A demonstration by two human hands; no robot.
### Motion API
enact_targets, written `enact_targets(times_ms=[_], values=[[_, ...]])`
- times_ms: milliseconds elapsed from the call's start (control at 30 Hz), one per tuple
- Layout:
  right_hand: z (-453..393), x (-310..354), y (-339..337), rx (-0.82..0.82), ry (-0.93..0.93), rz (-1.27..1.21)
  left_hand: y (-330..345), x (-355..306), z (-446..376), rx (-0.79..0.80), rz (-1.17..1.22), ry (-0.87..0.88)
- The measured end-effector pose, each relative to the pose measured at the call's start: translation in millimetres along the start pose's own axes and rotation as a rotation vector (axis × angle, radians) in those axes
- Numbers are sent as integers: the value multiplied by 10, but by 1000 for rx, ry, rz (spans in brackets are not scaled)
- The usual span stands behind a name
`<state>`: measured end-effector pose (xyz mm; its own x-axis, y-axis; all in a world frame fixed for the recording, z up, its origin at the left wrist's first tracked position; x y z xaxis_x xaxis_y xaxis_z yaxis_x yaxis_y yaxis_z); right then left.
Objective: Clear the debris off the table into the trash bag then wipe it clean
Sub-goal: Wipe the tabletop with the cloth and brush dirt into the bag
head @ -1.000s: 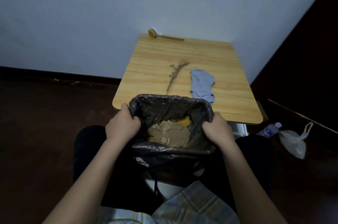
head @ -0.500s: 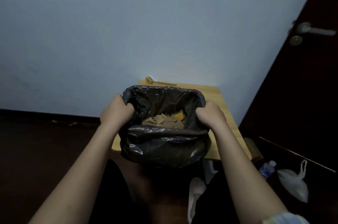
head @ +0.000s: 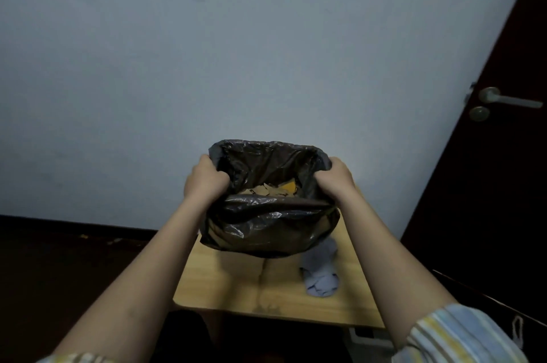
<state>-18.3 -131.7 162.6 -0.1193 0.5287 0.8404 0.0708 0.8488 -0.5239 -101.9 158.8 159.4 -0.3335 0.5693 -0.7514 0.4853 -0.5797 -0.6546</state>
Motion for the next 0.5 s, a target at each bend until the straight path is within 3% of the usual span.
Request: enact_targets(times_ms=[267,500], values=[[-580,-8,48,-32,6,-142,199,-181,-425,-28,78,-13],[-1126,-267,147,-55,120,-362,516,-259,-892,-53,96,-51]])
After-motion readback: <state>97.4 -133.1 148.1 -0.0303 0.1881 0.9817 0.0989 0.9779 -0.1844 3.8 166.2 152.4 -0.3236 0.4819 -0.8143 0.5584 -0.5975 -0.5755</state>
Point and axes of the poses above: each hand's wrist, its own z-axis away from the middle knuckle, its own y-axis out of the palm, x = y × z, the point moved 9 cm from there along -z, towards the middle knuckle, and after that the axes turned 4 degrees about -y, right-handed, at the moved point
